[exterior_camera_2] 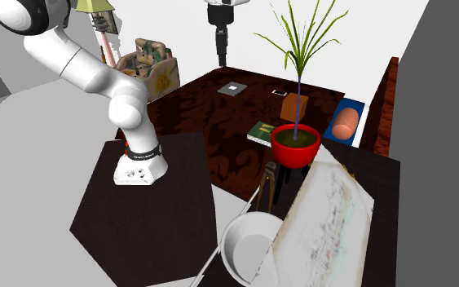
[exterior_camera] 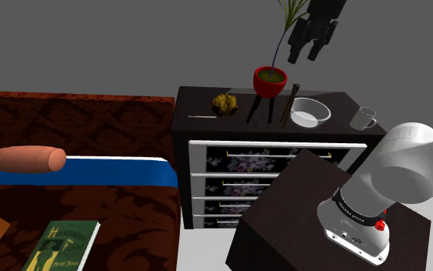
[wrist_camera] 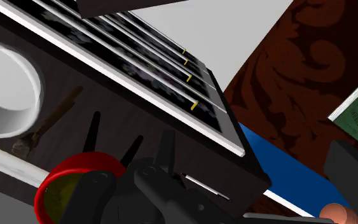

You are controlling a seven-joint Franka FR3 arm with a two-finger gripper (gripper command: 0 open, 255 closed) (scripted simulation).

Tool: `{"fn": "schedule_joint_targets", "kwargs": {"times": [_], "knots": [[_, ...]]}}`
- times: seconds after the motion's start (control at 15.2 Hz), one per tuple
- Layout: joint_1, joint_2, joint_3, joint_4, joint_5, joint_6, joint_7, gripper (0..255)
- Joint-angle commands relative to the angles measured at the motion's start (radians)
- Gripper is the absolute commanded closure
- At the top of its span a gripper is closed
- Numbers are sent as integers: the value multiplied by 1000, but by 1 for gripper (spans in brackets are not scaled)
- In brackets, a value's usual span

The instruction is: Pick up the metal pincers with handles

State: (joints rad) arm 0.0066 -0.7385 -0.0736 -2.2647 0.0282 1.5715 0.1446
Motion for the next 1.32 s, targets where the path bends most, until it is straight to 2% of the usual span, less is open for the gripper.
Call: {"fn": "schedule_joint_targets", "kwargs": {"times": [0.0,0.66,1.25], "knots": [[0,0,0,0,0,0,0,0],[-61,143,-163,-64,-108,192,-170,0],[-100,362,-314,-26,-149,369,-325,0]]}}
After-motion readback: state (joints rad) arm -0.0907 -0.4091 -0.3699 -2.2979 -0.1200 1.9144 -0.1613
